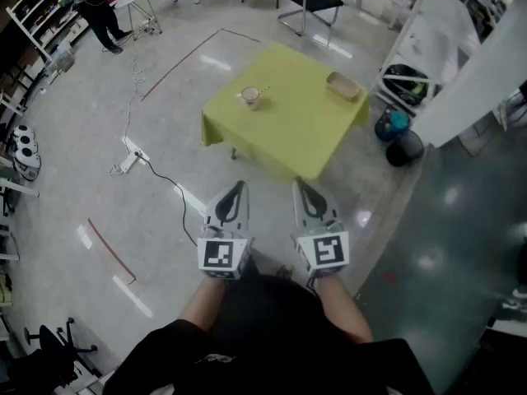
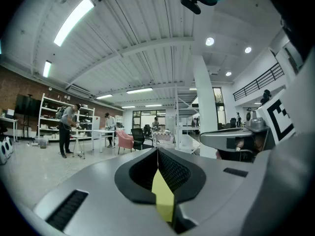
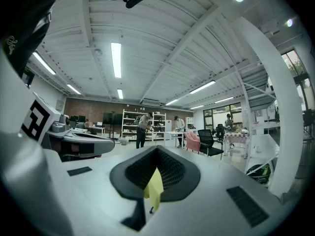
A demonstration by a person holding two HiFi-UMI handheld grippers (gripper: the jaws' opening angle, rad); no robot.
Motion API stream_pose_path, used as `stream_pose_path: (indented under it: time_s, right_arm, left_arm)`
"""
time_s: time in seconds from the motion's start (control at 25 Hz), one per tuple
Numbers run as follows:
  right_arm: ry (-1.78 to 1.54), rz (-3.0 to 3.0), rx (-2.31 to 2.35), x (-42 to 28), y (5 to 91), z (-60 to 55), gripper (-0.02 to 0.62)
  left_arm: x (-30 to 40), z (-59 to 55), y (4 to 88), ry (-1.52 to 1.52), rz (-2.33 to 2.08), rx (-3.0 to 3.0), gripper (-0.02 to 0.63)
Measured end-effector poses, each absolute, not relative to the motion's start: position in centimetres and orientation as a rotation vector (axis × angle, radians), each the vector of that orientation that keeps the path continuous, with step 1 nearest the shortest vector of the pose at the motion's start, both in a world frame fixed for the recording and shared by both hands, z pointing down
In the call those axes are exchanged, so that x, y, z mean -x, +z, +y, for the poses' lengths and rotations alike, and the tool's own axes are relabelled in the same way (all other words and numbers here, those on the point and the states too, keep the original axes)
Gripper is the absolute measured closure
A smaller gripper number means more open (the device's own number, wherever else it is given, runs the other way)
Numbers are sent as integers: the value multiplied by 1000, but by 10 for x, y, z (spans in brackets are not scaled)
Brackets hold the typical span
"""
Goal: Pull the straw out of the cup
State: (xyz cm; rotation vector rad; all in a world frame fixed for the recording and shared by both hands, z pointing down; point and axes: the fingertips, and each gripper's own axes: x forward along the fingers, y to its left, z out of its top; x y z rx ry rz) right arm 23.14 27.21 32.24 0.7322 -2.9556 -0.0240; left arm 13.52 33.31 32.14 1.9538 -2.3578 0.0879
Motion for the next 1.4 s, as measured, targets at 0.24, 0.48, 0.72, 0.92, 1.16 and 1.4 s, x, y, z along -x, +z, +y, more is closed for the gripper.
stream_pose_path:
  time_s: [0.24,0.48,0.72,0.92,1.16,1.4]
  right_arm:
    - [24,-2968,-720,-217,327,273,578]
    - [39,-2945,-724,-201,335,269,578]
    - [41,-2918,-724,-175,342,259,578]
    - [41,-2899,-730,-145,350,252,578]
    - [49,-2866,-761,-105,354,239,578]
    - [51,-2825,-803,-69,360,232,578]
  left_arm:
    - [-125,336,340,112,-2318,-1926,563]
    - [-109,331,342,105,-2293,-1933,563]
    - [-80,322,348,84,-2277,-1923,563]
    - [-46,316,362,84,-2249,-1912,561]
    - [9,304,364,61,-2239,-1914,563]
    - [45,290,373,41,-2180,-1965,563]
